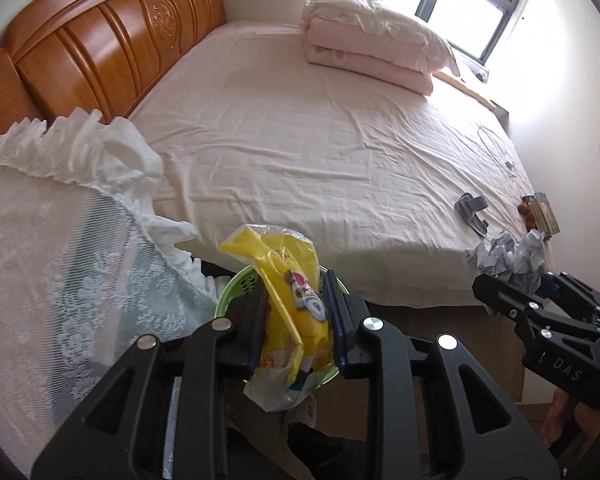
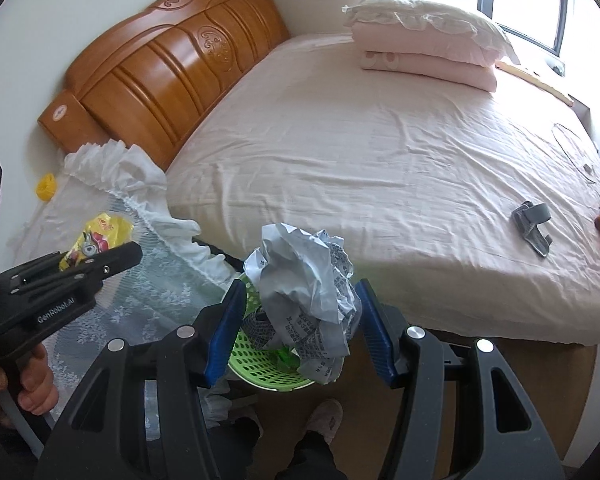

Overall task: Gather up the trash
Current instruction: 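Carry the yellow bag and silver foil to the wastebasket and open both grippers, then grasp the clear plastic bottle with the right gripper while the left gripper grasps the yellow mesh net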

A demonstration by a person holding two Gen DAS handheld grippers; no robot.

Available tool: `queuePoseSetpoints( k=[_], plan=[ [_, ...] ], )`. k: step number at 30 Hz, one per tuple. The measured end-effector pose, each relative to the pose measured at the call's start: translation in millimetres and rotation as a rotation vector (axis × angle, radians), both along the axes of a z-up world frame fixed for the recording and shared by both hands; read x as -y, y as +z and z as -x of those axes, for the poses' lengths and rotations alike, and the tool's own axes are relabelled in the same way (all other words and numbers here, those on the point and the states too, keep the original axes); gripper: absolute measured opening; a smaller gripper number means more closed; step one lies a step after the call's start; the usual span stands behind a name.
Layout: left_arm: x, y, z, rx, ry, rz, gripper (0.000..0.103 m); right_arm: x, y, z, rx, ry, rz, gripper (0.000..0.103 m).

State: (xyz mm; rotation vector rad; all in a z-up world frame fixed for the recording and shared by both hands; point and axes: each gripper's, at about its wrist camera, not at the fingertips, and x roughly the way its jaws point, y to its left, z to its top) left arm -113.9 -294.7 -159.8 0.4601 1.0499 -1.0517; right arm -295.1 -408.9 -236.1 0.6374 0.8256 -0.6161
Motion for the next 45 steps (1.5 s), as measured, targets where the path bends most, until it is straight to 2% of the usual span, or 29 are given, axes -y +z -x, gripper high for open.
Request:
queuePoseSetpoints(
  k=[2,3,5,6,7,10,18,26,28,30,32,38,45],
  plan=[
    [4,-3,3,-0.007,-0.003,-0.011,0.027,1,-1,1,0.001,0.001,-0.001,0.057],
    [5,-5,3,-0.011,-0.001,-0.017,0.031,2,-1,1,0.002,0.0,-0.001,0.057],
    [7,-7,3,-0.027,-0.008,-0.024,0.049,3,-2,2,0.004,0.0,-0.004,0.057],
    [7,-8,4,-0.031,-0.007,-0.027,0.069,4,-3,2,0.005,0.0,-0.006,0.057],
    [6,-8,4,-0.029,-0.002,-0.027,0.083,6,-3,2,0.006,0.0,-0.008,0.057],
    [4,-3,6,-0.01,0.007,-0.013,0.094,6,-4,1,0.009,0.0,-0.013,0.058],
    [-7,5,-4,-0.007,0.045,-0.001,0.095,0,-7,-11,0.015,0.018,-0.026,0.058],
    [-48,16,-28,0.051,0.14,-0.007,0.095,-14,-9,-41,0.014,0.093,-0.042,0.06],
    [-60,16,-34,0.056,0.165,-0.009,0.095,-21,-9,-52,0.017,0.126,-0.046,0.064],
    [-72,16,-42,0.049,0.193,-0.01,0.095,-30,-7,-64,-0.003,0.137,-0.013,0.092],
    [-85,16,-51,0.042,0.22,-0.009,0.095,-38,-5,-71,-0.03,0.13,0.036,0.101],
    [-106,18,-64,0.033,0.266,-0.002,0.095,-43,-8,-84,-0.036,0.151,-0.012,0.101],
    [-114,17,-68,0.024,0.271,-0.007,0.095,-47,-11,-87,-0.05,0.145,-0.03,0.101]
  ],
)
